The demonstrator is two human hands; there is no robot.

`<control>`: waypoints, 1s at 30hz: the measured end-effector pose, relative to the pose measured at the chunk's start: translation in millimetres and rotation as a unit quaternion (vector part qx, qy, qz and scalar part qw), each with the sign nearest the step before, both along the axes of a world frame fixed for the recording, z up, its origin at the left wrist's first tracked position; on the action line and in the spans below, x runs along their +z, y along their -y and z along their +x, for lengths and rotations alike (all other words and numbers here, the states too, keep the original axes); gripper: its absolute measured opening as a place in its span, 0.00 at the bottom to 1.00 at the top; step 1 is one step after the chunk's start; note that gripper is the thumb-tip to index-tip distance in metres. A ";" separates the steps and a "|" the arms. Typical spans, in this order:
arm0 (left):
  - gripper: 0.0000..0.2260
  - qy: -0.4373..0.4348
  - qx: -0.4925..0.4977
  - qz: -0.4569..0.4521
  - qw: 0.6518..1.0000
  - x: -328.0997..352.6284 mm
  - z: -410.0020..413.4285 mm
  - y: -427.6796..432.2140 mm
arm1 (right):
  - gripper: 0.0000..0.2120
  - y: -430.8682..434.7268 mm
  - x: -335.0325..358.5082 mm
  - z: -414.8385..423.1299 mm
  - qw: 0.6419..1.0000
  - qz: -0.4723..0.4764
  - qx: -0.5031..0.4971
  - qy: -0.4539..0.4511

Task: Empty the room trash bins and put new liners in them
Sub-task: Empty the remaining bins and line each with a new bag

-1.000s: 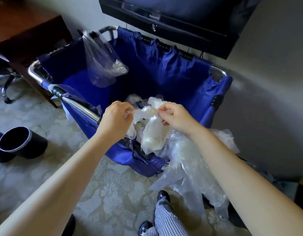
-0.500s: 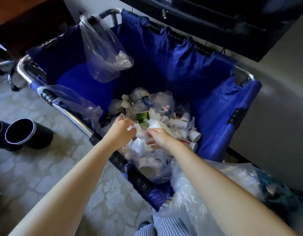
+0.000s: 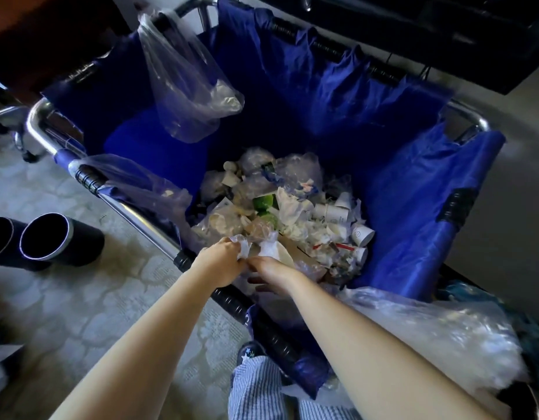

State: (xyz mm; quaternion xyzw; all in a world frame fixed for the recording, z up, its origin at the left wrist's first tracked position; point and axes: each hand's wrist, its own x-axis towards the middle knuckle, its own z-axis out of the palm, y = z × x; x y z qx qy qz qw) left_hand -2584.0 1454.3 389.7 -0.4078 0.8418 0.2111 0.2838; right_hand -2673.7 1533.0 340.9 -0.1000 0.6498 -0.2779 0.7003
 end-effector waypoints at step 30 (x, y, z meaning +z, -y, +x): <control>0.13 -0.151 -0.301 0.154 0.929 98.5 -26.0 -72.2 | 0.13 -164.0 143.1 -23.0 0.795 -0.102 0.118 -0.587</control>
